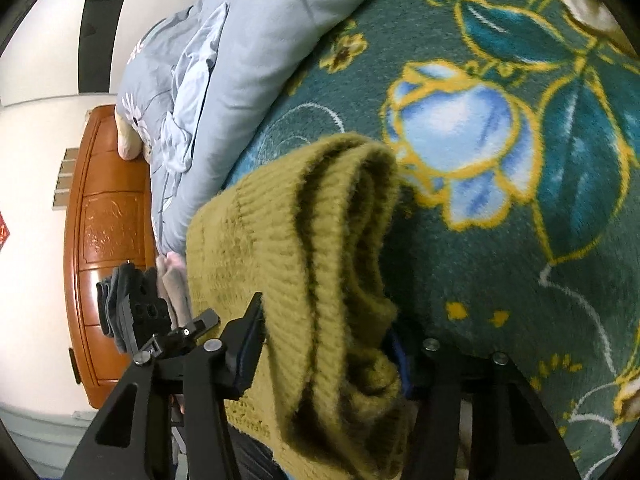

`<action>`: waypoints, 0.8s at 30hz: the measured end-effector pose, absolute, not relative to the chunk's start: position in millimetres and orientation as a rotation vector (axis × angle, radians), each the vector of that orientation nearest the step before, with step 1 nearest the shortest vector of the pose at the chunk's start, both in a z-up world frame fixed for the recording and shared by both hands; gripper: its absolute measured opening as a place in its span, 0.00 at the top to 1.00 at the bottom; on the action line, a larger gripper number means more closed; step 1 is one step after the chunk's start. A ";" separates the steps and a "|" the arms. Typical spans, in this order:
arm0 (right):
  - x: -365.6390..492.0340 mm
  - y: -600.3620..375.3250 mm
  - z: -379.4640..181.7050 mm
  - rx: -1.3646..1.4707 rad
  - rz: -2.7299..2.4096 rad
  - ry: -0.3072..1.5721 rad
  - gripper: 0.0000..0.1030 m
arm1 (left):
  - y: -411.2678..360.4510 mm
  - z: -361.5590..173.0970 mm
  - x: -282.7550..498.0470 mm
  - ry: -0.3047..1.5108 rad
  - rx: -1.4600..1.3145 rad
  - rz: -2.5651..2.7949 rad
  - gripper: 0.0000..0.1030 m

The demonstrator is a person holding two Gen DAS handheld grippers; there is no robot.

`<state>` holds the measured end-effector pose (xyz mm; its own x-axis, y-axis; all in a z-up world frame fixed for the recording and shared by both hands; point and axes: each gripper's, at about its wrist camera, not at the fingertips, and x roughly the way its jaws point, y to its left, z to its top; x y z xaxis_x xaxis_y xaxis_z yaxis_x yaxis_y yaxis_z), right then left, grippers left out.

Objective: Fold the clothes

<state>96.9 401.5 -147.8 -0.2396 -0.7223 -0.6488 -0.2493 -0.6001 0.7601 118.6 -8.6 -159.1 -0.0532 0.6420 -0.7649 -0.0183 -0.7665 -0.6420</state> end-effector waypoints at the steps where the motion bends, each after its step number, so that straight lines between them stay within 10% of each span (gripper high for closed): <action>1: 96.9 400.8 -147.9 1.670 -1.903 -1.175 0.48 | -7.3 -158.8 119.0 -0.657 -1.768 1.873 0.25; 5: 96.2 401.7 -144.5 1.679 -1.920 -1.175 0.50 | -3.0 -155.3 118.9 -0.645 -1.807 1.895 0.29; 11: 95.6 397.8 -130.6 1.673 -1.945 -1.185 0.54 | 5.6 -129.8 131.2 -0.555 -1.747 1.969 0.66; 24: 108.7 369.5 -47.0 1.530 -1.986 -1.055 0.59 | -16.1 -27.1 166.1 -0.503 -1.513 2.058 0.68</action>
<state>108.7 369.5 -47.0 -0.3071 -0.7161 -0.6268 -0.1186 -0.6247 0.7718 166.1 -16.1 -27.1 -0.2307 0.6139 -0.7549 -0.1968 -0.7892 -0.5817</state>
